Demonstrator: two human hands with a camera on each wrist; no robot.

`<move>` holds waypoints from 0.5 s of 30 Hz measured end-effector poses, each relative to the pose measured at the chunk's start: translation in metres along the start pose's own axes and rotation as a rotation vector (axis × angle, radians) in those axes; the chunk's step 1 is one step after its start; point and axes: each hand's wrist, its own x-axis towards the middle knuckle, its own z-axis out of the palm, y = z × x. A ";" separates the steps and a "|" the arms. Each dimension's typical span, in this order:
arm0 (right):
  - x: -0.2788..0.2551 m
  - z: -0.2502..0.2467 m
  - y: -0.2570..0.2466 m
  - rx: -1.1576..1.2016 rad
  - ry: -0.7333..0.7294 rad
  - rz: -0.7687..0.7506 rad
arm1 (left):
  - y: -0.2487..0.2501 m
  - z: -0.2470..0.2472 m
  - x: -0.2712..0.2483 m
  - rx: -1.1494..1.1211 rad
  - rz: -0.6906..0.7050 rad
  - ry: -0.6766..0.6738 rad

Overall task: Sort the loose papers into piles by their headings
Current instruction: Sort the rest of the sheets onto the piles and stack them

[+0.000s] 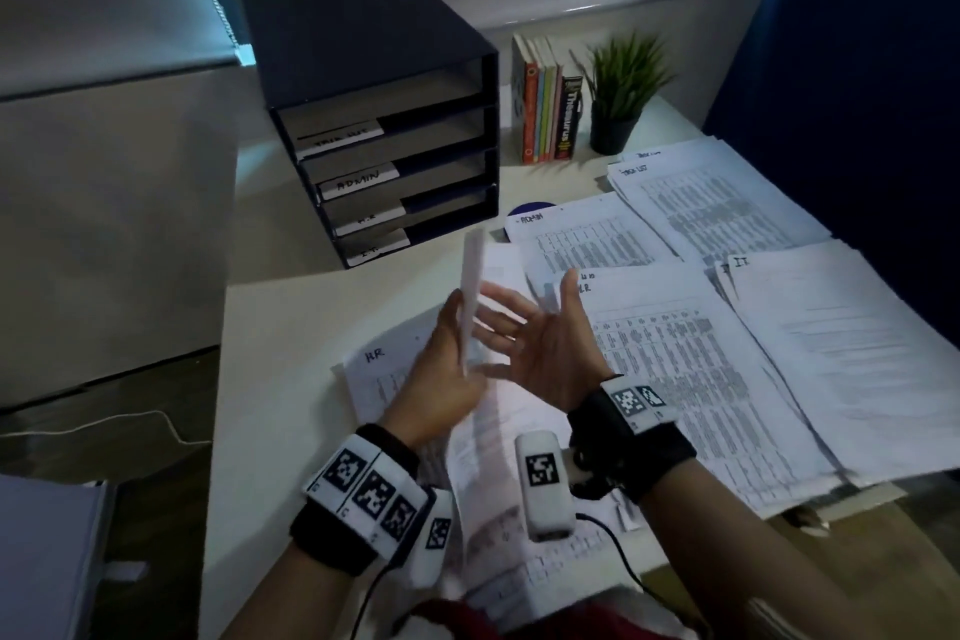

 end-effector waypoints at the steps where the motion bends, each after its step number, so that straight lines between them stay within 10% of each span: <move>1: -0.003 -0.004 -0.012 -0.023 0.036 -0.033 | 0.010 -0.002 0.000 0.026 0.034 0.101; 7: -0.033 -0.065 -0.084 -0.337 0.463 -0.258 | 0.081 0.004 0.009 -0.081 0.186 0.325; 15: -0.099 -0.154 -0.156 -0.294 0.475 -0.354 | 0.143 0.095 0.073 -0.613 0.047 0.220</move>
